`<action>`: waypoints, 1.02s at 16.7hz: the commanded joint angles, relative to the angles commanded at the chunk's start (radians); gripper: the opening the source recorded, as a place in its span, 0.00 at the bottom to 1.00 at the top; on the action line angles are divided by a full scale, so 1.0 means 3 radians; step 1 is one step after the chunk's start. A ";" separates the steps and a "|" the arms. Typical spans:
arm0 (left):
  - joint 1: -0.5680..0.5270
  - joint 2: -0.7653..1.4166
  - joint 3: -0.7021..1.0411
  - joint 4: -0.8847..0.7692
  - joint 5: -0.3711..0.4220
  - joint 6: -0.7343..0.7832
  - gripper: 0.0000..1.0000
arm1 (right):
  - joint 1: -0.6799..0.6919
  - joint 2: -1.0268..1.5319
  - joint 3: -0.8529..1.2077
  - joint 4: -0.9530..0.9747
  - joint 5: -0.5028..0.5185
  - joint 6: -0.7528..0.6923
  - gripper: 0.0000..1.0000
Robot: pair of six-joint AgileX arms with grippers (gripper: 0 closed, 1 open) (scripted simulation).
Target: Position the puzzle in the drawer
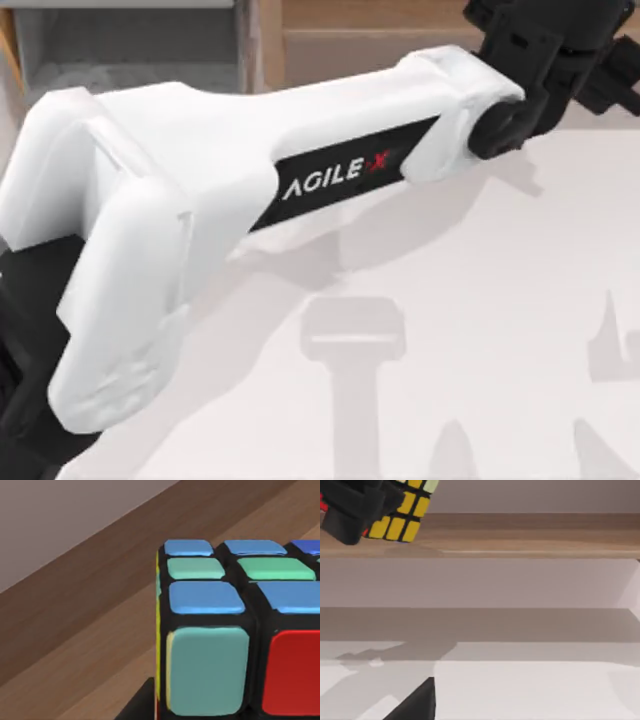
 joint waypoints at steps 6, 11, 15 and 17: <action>-0.0156 -0.0118 0.0374 -0.1438 0.0570 0.0337 0.00 | 0.0000 0.0000 0.0000 0.0000 0.0000 0.0000 1.00; 0.0114 -0.0160 0.0726 -0.2718 0.0946 0.0516 0.00 | 0.0000 0.0000 0.0000 0.0000 0.0000 0.0000 1.00; 0.0632 -0.0151 0.1054 -0.3692 0.1146 0.0586 0.00 | 0.0000 0.0000 0.0000 0.0000 0.0000 0.0000 1.00; 0.0979 -0.0124 0.1231 -0.4138 0.1211 0.0595 0.00 | 0.0000 0.0000 0.0000 0.0000 0.0000 0.0000 1.00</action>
